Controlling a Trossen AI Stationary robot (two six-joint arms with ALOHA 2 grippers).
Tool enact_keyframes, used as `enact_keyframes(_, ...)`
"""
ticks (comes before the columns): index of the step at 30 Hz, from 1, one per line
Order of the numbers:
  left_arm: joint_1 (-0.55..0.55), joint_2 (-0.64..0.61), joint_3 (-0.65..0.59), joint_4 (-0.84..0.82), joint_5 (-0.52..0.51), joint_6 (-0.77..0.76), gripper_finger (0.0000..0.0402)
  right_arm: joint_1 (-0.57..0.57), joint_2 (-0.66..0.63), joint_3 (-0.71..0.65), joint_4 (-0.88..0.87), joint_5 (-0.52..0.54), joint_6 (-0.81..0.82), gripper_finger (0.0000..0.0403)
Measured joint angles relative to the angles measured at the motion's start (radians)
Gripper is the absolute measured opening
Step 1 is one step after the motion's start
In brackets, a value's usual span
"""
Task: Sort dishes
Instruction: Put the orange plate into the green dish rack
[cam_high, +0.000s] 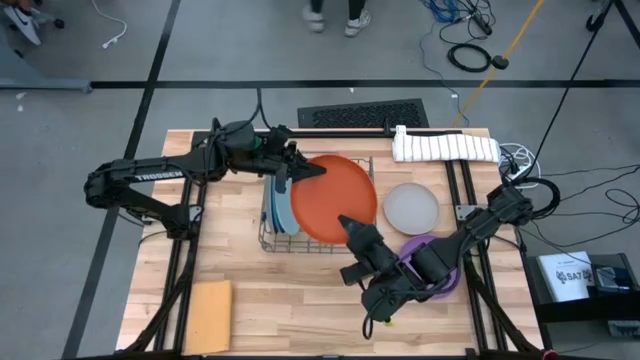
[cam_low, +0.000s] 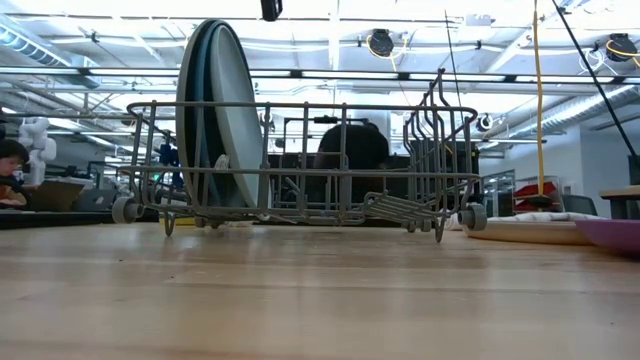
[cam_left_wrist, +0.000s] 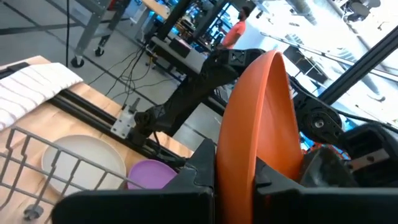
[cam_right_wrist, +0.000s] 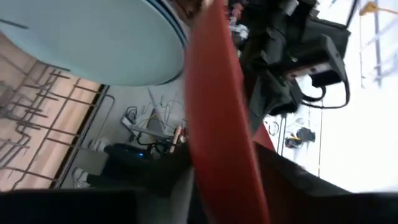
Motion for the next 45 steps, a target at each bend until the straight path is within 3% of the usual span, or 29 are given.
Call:
enact_keyframes(5, -0.004, 0.000, 0.004, -0.003, -0.008, 0.030, 0.0012, -0.001, 0.005, -0.003, 0.002, -0.068, 0.015, 0.0023)
enact_keyframes(10, -0.006, 0.001, 0.004, -0.008, -0.003, 0.030, 0.0022, 0.006, 0.005, -0.003, 0.009, -0.073, 0.051, 0.0023)
enact_keyframes(31, -0.012, -0.052, 0.007, -0.021, 0.022, 0.039, 0.0159, 0.031, -0.002, 0.002, -0.034, -0.123, 0.187, 0.0023)
enact_keyframes(36, -0.005, -0.087, 0.009, -0.085, 0.021, 0.172, 0.0168, 0.049, -0.006, 0.002, -0.030, -0.123, 0.205, 0.0023)
enact_keyframes(45, 0.011, -0.145, 0.009, -0.178, 0.019, 0.265, 0.0169, 0.075, -0.004, 0.002, -0.028, -0.181, 0.249, 0.0023)
